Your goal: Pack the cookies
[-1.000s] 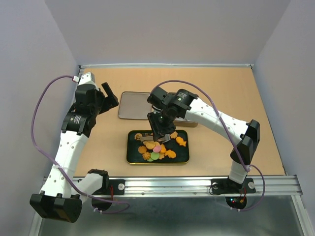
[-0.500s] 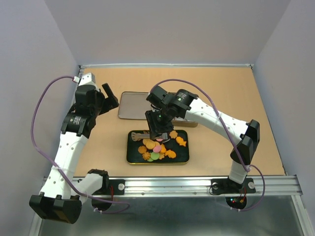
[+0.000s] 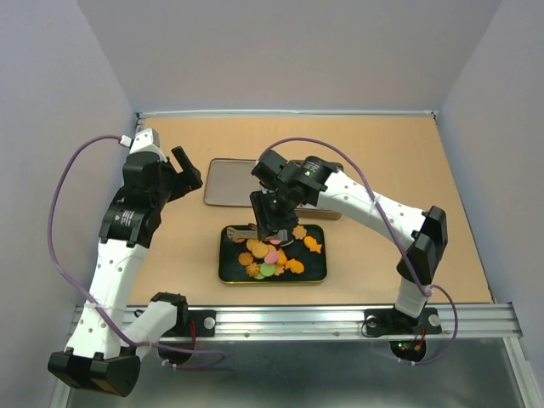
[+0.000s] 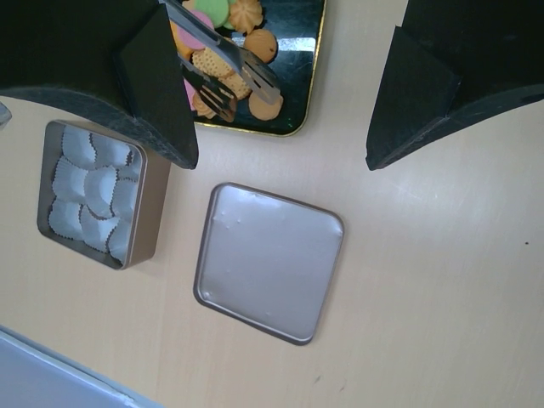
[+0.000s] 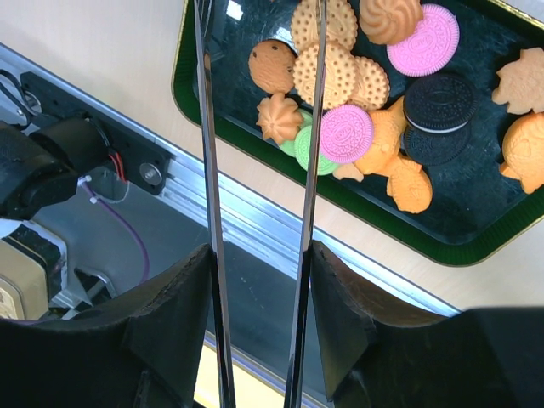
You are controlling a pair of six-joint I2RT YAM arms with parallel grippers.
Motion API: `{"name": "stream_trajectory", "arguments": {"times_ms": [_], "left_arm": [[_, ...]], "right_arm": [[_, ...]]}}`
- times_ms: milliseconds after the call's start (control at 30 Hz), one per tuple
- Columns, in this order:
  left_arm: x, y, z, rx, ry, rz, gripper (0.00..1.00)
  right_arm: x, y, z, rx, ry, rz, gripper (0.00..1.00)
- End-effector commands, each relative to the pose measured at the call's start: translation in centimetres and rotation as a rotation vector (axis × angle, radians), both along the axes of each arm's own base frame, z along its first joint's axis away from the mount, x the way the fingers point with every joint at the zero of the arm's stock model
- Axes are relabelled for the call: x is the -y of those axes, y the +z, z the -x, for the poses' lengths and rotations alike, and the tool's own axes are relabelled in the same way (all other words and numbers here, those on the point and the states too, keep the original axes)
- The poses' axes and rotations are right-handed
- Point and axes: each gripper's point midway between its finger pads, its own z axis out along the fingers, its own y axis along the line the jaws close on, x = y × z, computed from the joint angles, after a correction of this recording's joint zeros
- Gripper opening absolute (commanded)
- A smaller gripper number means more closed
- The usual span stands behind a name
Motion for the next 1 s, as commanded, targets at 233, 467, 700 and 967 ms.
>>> {"name": "stream_trajectory", "arguments": {"times_ms": [233,467,700,967], "left_arm": [[-0.3,0.5,1.2,0.021,0.011,0.003,0.91],[-0.3,0.0,1.4,0.015,0.010,0.003,0.91],[-0.4,-0.2,1.2,0.013,0.008,-0.004,0.91],[-0.3,-0.4,1.1,0.008,0.005,-0.008,0.91]], "right_arm": [[-1.2,-2.1,-0.4,-0.003,0.007,-0.005,0.52],[-1.3,-3.2,-0.5,-0.006,0.005,0.011,0.48],[-1.1,-3.4,-0.4,-0.008,0.003,0.016,0.33],[-0.7,-1.3,-0.5,0.027,-0.028,-0.015,0.23]]}}
